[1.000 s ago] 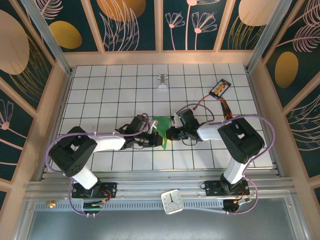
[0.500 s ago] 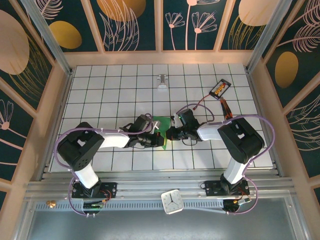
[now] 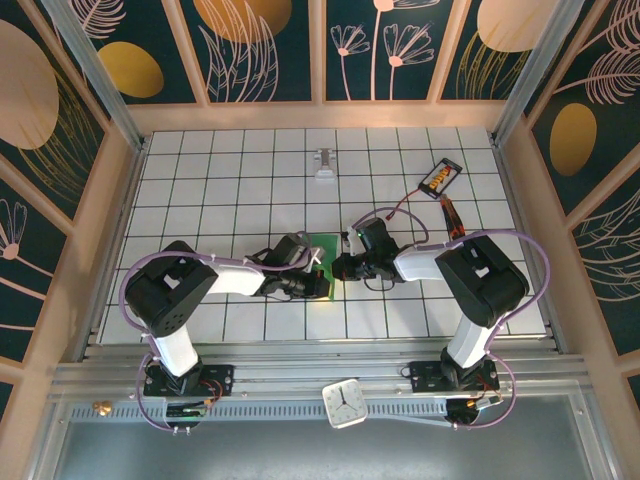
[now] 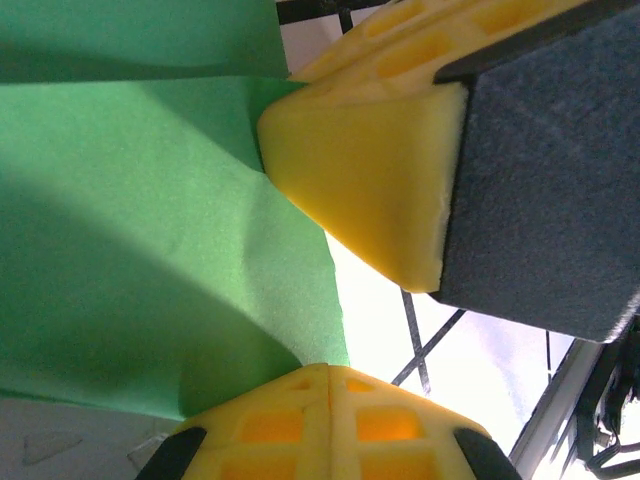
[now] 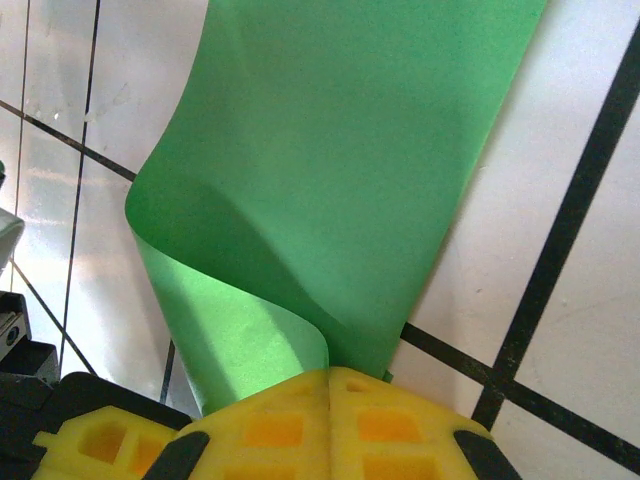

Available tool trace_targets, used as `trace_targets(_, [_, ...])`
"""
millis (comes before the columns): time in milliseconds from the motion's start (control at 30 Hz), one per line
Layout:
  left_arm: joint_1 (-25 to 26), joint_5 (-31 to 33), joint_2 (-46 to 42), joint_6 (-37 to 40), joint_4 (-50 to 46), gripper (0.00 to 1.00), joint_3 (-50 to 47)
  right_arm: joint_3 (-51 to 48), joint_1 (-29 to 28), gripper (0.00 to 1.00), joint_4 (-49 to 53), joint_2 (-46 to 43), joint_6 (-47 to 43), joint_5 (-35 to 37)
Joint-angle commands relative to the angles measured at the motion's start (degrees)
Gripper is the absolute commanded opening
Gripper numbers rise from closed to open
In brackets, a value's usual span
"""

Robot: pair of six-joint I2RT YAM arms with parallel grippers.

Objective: Fold a paper plane with a square sheet of paper (pick it up from the middle)
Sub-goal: Third fold the triangle at the center of the table.

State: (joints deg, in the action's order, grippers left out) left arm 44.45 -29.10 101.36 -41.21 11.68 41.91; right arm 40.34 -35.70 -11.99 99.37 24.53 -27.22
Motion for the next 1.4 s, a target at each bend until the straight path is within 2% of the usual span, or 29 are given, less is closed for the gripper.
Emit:
trace_targets(0, [1.2,0.0,0.1,1.7,-5.3,0.0,-0.3,-2.8,-1.3,0.0,5.0,3.0,1.1,4.9])
trace_targets(367, [2.1,-3.6,-1.8,-2.6,2.3,0.01,-2.8,-3.2,-1.5,0.0,4.5,3.1,1.6,5.0])
trace_targets(800, [2.8,-2.1,-0.6,-1.5,-0.1,0.01,-1.1,-4.3,-1.6,0.0,3.9,2.3,2.6,5.1])
trace_targets(900, [3.2,-1.5,-0.3,-1.6,-0.8,0.04,-0.4,-4.5,-1.6,0.0,3.6,2.1,2.9,5.1])
trace_targets(1067, [3.8,-4.2,-1.5,-3.7,3.6,0.08,-0.7,-4.7,-1.7,0.0,3.3,2.3,3.1,5.2])
trace_targets(1200, [2.7,-1.6,-5.9,-5.9,5.6,0.07,-2.2,-4.6,-1.7,0.0,3.4,2.4,2.8,5.2])
trace_targets(1367, [-0.5,0.8,-7.4,-8.8,7.5,0.03,-4.2,-4.6,-1.7,0.0,3.4,2.5,2.5,5.1])
